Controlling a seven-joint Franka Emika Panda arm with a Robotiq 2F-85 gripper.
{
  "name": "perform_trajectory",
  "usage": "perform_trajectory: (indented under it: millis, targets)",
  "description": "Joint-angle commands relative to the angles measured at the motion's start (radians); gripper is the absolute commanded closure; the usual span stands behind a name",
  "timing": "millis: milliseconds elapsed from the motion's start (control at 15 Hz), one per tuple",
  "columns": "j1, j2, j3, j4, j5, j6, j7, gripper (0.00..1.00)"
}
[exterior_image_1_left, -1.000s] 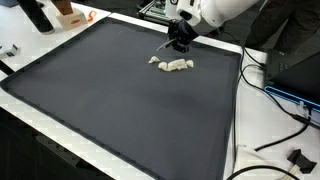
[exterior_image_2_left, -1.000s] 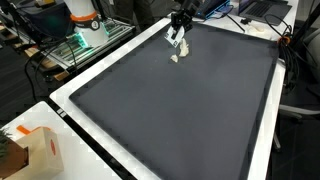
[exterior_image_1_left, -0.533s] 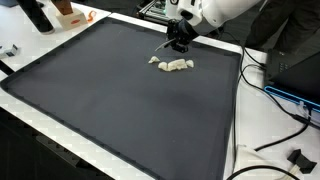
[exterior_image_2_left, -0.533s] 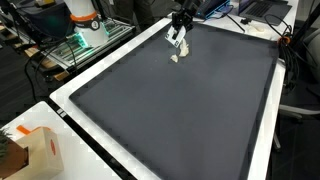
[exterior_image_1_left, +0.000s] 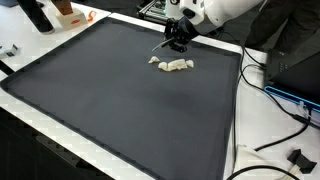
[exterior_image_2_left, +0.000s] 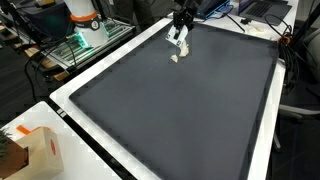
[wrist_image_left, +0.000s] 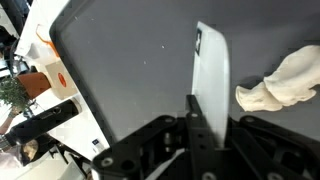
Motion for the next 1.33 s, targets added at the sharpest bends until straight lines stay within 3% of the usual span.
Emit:
perform_trajectory:
  millis: [0, 600, 1267]
  targets:
    - [0.003, -0.052, 0.003, -0.055, -0.043, 0.019, -0.011, 0.99]
    - [-0.018, -0.181, 0.036, -0.144, -0.087, 0.102, -0.087, 0.99]
    - [-0.048, -0.343, 0.057, -0.301, -0.064, 0.370, -0.263, 0.99]
